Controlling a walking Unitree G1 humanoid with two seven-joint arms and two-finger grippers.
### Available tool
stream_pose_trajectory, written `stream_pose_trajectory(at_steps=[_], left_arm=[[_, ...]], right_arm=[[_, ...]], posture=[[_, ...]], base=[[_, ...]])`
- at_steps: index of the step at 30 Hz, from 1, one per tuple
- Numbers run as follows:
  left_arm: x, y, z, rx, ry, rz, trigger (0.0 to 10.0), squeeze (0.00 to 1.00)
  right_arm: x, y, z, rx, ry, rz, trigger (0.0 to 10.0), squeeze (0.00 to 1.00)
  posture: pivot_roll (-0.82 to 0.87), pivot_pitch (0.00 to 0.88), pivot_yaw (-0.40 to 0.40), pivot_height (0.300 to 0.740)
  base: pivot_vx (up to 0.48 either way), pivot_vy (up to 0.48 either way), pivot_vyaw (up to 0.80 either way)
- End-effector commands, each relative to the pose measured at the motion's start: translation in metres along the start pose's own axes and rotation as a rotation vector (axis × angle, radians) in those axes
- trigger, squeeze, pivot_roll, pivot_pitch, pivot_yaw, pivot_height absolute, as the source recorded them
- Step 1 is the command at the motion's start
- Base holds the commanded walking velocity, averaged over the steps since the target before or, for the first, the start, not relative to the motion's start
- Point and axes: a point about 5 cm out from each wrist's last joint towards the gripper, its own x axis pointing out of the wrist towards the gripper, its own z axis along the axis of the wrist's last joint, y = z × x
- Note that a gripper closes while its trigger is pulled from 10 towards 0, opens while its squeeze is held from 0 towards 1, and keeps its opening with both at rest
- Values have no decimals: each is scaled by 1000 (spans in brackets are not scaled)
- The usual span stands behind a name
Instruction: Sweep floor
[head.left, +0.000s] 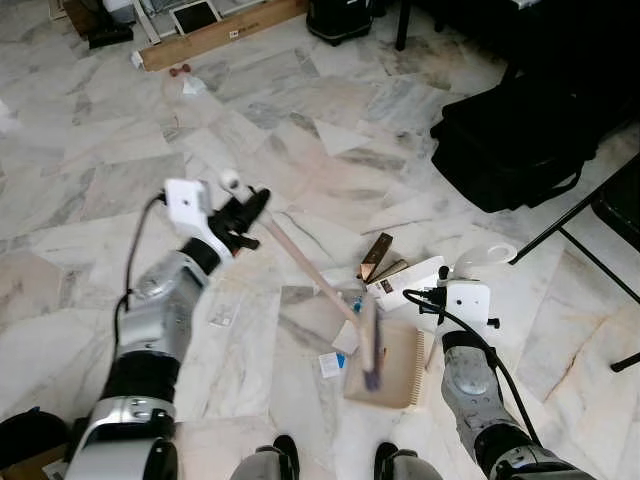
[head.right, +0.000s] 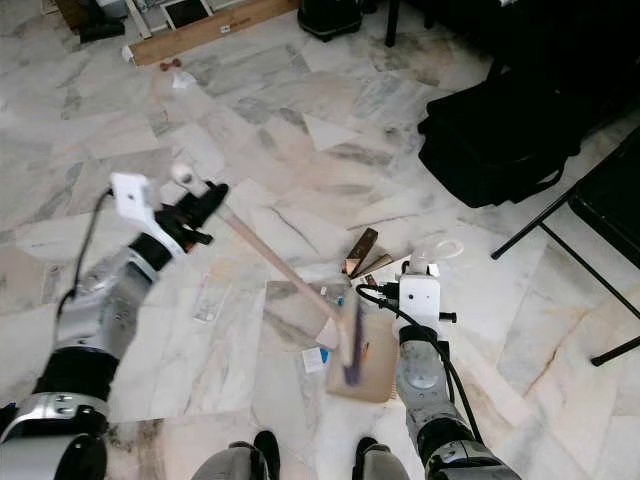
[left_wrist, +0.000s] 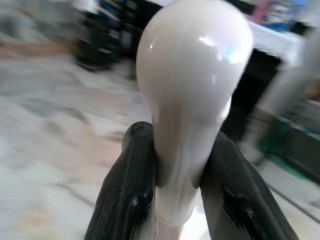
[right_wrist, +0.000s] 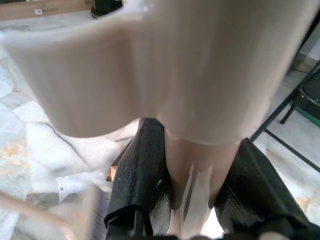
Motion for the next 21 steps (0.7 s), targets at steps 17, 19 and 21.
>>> stream_pose_trajectory(at_steps=[17, 19, 21], left_arm=[[-23, 22, -20, 452, 159, 27, 10000, 0], [-24, 21, -22, 447, 172, 6, 10000, 0], [-27, 21, -25, 431, 186, -11, 10000, 0]], right_arm=[[-7, -2, -8, -61, 10, 21, 10000, 0], [-7, -3, -9, -71, 9, 23, 10000, 0], [-8, -4, -9, -113, -3, 36, 10000, 0]], posture=[[104, 272, 78, 740], [102, 273, 77, 740], [102, 274, 74, 740]], base=[[0, 0, 0], [0, 0, 0], [0, 0, 0]])
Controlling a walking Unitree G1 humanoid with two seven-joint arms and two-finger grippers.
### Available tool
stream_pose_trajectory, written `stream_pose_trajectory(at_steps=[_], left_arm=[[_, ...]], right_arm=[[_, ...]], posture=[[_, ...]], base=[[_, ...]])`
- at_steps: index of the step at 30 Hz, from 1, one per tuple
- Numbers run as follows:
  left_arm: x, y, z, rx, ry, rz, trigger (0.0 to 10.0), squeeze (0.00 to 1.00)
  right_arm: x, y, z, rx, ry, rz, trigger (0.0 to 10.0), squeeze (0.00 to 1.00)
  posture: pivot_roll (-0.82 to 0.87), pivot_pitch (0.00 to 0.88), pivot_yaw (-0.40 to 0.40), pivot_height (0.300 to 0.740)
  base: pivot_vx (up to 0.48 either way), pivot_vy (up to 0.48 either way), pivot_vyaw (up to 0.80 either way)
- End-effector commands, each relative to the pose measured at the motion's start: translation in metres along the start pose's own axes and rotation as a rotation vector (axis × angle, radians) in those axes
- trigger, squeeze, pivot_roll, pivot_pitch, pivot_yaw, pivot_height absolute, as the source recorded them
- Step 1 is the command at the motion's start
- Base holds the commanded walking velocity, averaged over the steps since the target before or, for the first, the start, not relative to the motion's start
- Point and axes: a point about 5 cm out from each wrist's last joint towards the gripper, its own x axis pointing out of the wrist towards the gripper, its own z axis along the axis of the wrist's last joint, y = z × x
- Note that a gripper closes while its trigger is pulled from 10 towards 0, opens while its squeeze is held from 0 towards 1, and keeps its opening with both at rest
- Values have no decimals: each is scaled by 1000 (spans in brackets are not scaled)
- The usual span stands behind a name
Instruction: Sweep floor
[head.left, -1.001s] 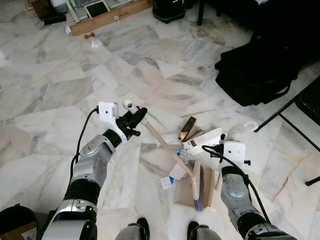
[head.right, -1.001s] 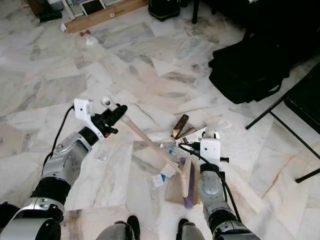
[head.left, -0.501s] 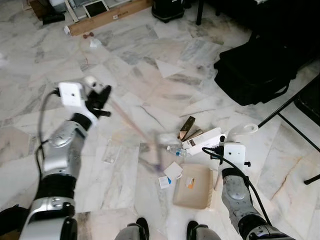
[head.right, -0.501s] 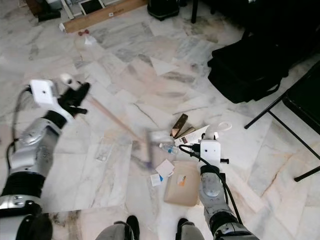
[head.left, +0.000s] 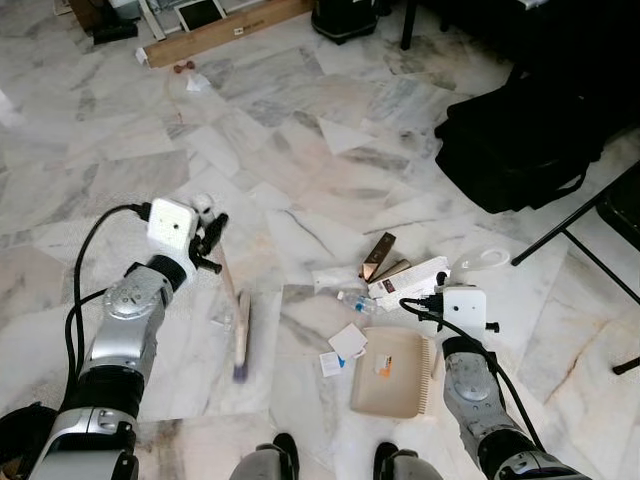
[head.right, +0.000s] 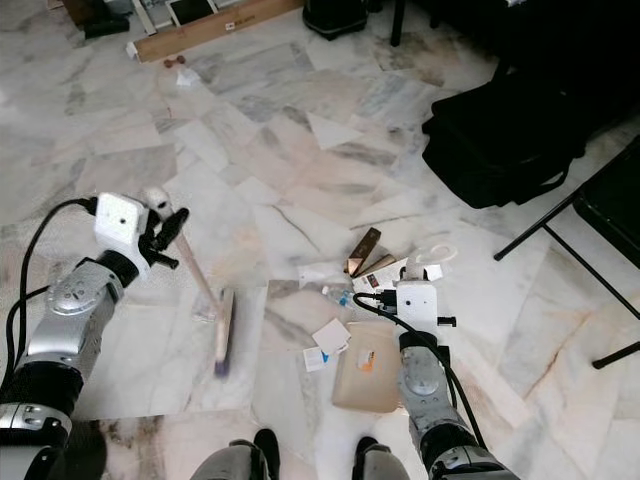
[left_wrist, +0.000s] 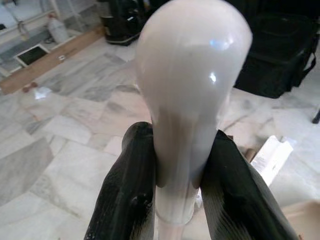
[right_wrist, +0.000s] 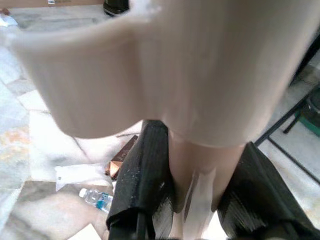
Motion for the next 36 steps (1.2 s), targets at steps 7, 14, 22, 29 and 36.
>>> stream_pose_trajectory(at_steps=[7, 14, 22, 29, 36], left_arm=[[-9, 1, -7, -43, 16, -60, 10000, 0], [-9, -20, -19, -183, 49, -140, 10000, 0], [-10, -28, -24, -444, 25, -146, 10000, 0], [-2, -42, -12, -607, -56, -191, 10000, 0], [3, -44, 2, -683, -117, -231, 10000, 0]], right_arm=[[-9, 3, -10, -85, 8, 35, 10000, 0], [-12, 7, -11, -85, 11, 36, 10000, 0], [-13, 8, -10, -83, 7, 33, 10000, 0], [-12, 8, -10, -85, 8, 30, 10000, 0], [-11, 6, -10, -86, 7, 27, 10000, 0]], posture=[[111, 276, 72, 740], [117, 275, 73, 740], [119, 277, 74, 740], [116, 277, 74, 740], [113, 275, 74, 740]], base=[[0, 0, 0], [0, 0, 0], [0, 0, 0], [0, 0, 0], [0, 0, 0]])
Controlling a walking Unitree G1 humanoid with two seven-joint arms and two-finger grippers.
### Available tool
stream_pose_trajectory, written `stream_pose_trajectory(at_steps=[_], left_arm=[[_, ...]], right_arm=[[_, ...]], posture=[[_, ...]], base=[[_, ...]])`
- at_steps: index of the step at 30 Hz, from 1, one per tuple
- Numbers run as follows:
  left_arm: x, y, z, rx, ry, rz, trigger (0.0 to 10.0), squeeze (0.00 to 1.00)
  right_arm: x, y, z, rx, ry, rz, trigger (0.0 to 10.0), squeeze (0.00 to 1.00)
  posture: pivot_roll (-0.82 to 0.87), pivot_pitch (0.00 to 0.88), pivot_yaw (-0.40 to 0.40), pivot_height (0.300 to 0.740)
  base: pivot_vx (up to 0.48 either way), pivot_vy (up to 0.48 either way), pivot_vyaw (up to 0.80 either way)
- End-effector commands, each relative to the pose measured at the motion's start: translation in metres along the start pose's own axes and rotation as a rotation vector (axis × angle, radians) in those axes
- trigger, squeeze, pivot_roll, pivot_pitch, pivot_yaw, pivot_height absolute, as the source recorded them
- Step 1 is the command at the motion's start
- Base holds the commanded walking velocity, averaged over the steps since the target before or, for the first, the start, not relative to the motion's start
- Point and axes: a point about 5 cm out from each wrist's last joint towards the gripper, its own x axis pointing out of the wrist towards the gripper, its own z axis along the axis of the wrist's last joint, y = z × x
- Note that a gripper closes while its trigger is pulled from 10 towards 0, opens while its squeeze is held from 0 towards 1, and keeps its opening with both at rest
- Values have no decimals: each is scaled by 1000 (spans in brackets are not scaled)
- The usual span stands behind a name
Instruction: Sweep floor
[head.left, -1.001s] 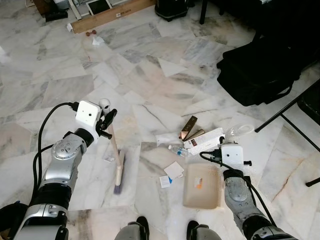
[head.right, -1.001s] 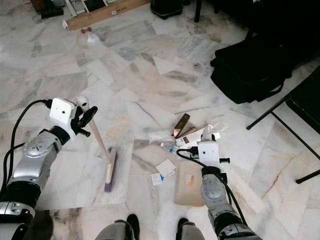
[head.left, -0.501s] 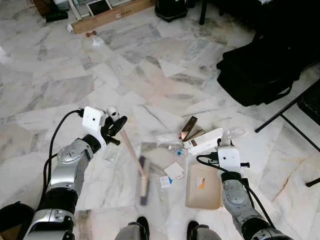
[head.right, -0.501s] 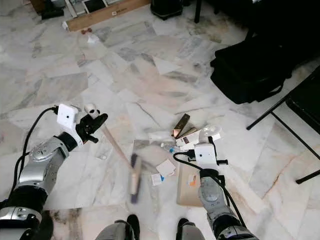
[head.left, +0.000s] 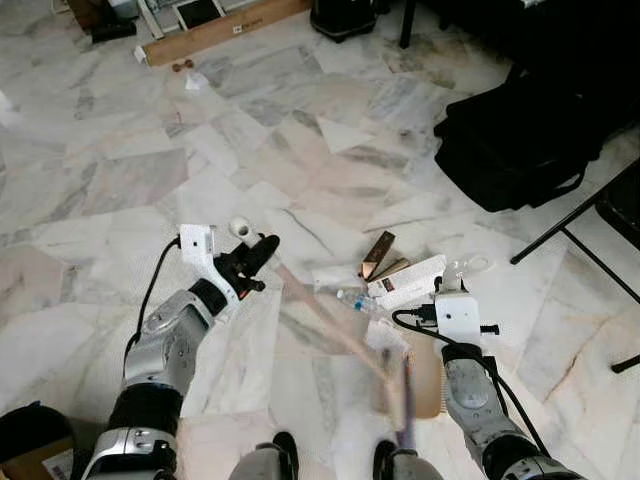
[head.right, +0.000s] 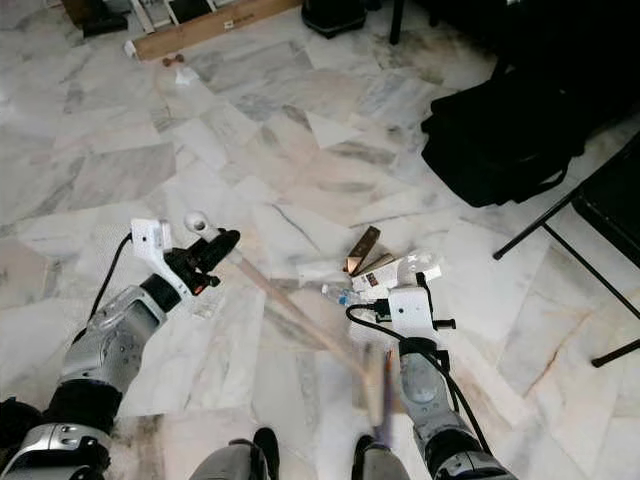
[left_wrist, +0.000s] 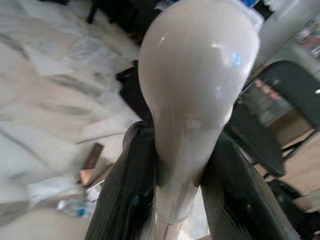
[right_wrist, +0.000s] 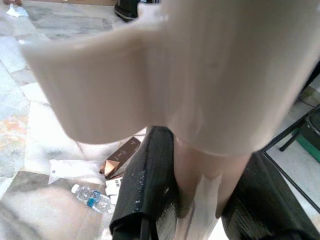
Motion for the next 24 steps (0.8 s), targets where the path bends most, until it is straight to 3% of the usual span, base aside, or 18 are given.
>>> stream_pose_trajectory(at_steps=[1, 6, 8, 15, 18, 20, 24], left_arm=[[-2, 0, 15, 0, -49, -20, 10000, 0], [-6, -1, 33, 57, -59, -45, 10000, 0], [-9, -1, 55, 123, -91, -45, 10000, 0], [-12, 3, 96, 258, -200, 29, 10000, 0], [-11, 4, 99, 343, -184, 68, 10000, 0], [-10, 5, 90, 384, -141, 78, 10000, 0], [-9, 7, 79, 410, -109, 109, 10000, 0]], right_arm=[[-5, 2, -6, -5, 24, 12, 10000, 0], [-5, 1, -6, -5, 24, 10, 10000, 0], [-5, 2, -6, -4, 24, 10, 10000, 0], [-5, 3, -5, -1, 25, 13, 10000, 0], [-5, 3, -5, -1, 25, 13, 10000, 0], [-5, 3, -5, 0, 25, 14, 10000, 0], [-4, 3, -4, 28, 23, 14, 10000, 0]], posture=[[113, 275, 74, 740], [115, 275, 75, 740], [115, 275, 75, 740], [122, 274, 75, 740], [123, 273, 74, 740], [121, 273, 74, 740], [117, 270, 73, 740]], base=[[0, 0, 0], [0, 0, 0], [0, 0, 0], [0, 0, 0], [0, 0, 0], [0, 0, 0], [0, 0, 0]])
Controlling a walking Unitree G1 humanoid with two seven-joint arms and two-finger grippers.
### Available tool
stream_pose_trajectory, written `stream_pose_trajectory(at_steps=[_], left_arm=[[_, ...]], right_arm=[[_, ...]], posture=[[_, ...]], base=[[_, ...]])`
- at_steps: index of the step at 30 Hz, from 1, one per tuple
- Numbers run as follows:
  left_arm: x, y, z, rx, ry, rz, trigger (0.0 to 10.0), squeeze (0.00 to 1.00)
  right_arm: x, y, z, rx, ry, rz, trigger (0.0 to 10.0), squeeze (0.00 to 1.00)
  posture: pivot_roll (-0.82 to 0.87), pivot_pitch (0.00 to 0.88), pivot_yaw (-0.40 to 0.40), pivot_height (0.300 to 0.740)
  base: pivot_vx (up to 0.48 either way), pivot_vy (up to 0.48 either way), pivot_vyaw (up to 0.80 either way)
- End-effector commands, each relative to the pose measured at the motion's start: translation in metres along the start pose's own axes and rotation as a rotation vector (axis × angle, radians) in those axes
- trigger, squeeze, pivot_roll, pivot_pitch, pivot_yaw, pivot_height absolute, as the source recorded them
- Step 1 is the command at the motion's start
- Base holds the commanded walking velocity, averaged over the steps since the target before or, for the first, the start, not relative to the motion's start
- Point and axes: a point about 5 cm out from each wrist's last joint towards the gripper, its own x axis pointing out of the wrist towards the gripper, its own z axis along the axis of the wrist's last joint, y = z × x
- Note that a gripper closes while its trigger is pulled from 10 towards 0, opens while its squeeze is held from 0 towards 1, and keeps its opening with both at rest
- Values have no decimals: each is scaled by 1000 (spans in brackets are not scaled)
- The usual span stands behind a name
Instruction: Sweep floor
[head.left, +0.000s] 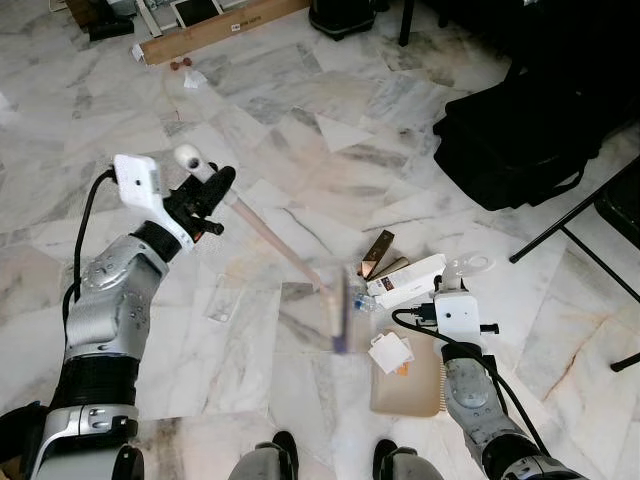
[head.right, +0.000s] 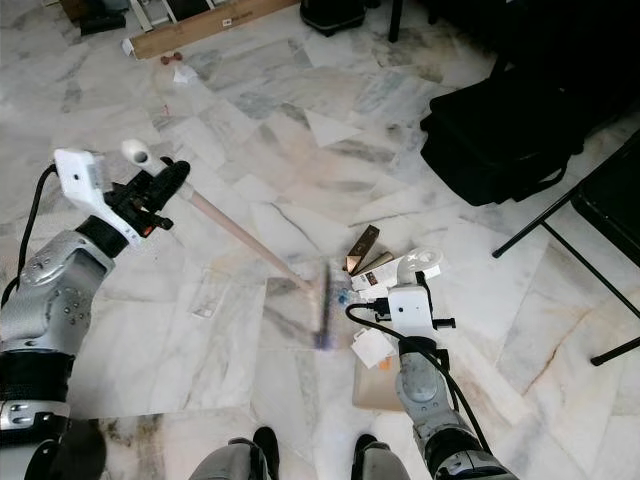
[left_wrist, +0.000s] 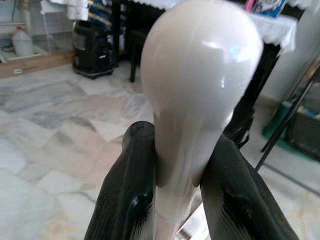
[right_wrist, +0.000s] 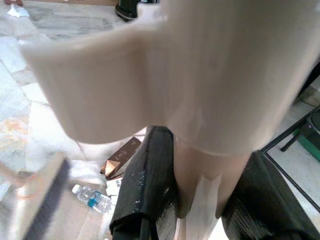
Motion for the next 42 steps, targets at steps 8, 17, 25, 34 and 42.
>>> stream_pose_trajectory(at_steps=[8, 17, 25, 34, 42], left_arm=[[-11, 11, -16, 36, 8, 137, 10000, 0], [-17, 18, -17, 58, 15, 167, 10000, 0], [-18, 28, -10, 114, 6, 194, 10000, 0], [-21, 37, -7, 148, 1, 237, 10000, 0], [-21, 41, -11, 177, 11, 262, 10000, 0]], right_arm=[[-1, -1, -3, 165, 47, -19, 10000, 0], [-3, 1, -5, 234, 68, -25, 10000, 0], [1, -4, -3, 300, 67, -51, 10000, 0], [12, -11, 8, 453, 42, -117, 10000, 0], [18, -13, 15, 512, 18, -116, 10000, 0]], posture=[[121, 254, 78, 740], [129, 226, 85, 740], [134, 199, 86, 740], [137, 160, 85, 740], [129, 128, 84, 740]], base=[[0, 0, 0], [0, 0, 0], [0, 0, 0], [0, 0, 0], [0, 0, 0]])
